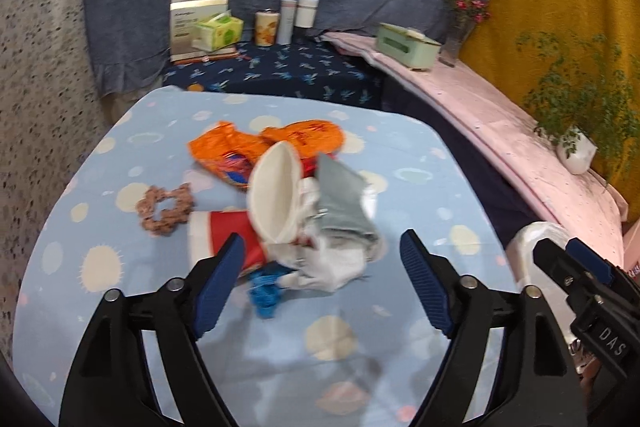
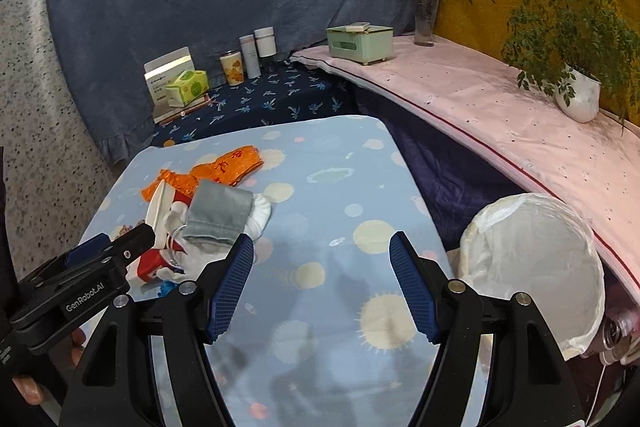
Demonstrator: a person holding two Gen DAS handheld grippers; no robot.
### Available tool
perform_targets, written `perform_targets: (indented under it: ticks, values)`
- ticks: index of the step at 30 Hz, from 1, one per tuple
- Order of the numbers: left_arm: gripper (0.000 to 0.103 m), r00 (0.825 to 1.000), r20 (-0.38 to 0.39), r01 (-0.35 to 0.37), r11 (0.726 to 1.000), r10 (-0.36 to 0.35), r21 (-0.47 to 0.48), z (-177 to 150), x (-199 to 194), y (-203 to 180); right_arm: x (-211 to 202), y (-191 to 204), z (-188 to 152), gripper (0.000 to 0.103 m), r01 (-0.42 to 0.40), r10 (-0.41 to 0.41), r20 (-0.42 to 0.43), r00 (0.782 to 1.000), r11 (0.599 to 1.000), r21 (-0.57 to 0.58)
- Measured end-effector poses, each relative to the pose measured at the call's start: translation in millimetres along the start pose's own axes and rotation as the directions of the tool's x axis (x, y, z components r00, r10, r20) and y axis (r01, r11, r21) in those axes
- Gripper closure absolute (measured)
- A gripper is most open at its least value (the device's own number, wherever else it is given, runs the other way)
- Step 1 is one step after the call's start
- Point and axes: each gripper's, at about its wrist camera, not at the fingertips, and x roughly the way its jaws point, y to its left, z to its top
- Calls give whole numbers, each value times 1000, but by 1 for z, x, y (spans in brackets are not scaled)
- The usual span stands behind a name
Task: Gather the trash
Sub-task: 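Return to the table and grasp the white paper cone cup with the left tool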
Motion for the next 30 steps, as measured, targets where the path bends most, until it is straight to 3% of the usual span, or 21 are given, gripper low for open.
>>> perform_targets:
  ticks: [7,13,24,30]
  values:
    - [20,996,-47,-71,997,70,-27,-12,16,55,31,33,-11,35,-36,35,-50,998,999,-9]
    - [20,993,-112,-51,997,45,-56,-25,34,88,55,54,-20,35,-50,49,-86,995,999,-14]
    - [43,980,-169,90,992,-104,-92,-29,61,86,77,71,-33,35,-66,64,-135,989,998,-12]
    - [66,972,-187,123,987,-141,-104,-24,70,83,75,75,-22,35,-81,80,-117,990,997,-3]
